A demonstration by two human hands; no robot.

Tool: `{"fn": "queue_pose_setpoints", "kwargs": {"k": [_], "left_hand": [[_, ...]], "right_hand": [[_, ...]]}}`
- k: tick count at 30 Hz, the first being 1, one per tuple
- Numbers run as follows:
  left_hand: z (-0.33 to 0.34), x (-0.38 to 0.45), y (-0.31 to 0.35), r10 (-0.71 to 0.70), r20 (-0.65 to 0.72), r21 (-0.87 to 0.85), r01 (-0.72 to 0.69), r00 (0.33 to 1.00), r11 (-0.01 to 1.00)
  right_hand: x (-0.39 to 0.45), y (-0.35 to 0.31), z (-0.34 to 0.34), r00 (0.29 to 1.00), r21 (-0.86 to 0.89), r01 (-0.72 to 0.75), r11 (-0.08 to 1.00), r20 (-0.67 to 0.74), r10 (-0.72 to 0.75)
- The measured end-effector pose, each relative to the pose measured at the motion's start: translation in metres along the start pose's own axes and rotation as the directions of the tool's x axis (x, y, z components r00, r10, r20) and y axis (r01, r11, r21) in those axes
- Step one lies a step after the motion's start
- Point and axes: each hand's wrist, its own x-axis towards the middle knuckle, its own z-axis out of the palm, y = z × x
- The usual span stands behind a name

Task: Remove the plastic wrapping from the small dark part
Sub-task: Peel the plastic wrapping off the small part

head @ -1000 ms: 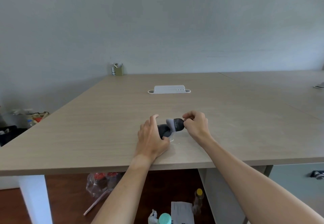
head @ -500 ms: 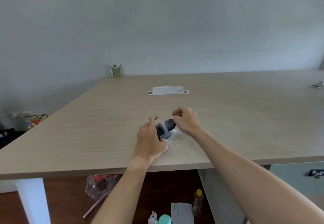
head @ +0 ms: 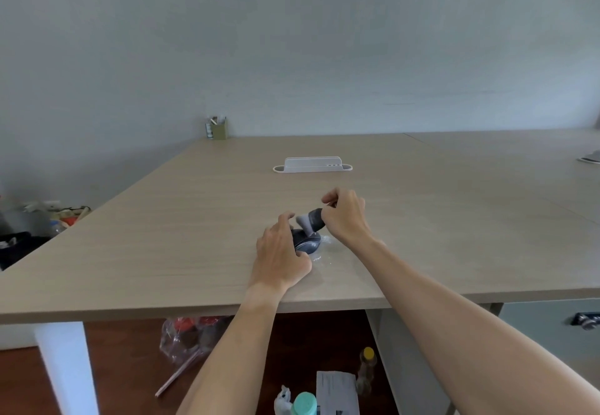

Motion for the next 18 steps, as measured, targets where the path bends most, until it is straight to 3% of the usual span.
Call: {"fn": "queue_pose_setpoints", "kwargs": {"k": [4, 9, 15, 18], "left_hand": [[-0.002, -0.001, 0.002, -0.010, 0.000, 0.022, 0.010, 1.000, 1.000], [-0.003, -0.001, 0.003, -0.002, 0.009, 0.011, 0.002, 1.000, 1.000], [-0.008, -0.003, 0.007, -0.014, 0.033, -0.020, 0.015, 0.999, 1.000], [-0.008, -0.005, 0.008, -0.007, 0.036, -0.018, 0.008, 0.999, 1.000]], "right_hand": [[-0.003, 0.003, 0.002, 0.994, -0.001, -0.005, 1.000, 0.108, 0.005], [-0.001, 0.003, -0.005, 0.997, 0.022, -0.025, 0.999, -0.071, 0.027], [-0.008, 0.006, -0.002, 0.999, 0.018, 0.000, 1.000, 0.053, -0.001], [-0.008, 0.011, -0.001, 0.999, -0.011, -0.015, 1.000, -0.029, 0.015]]}}
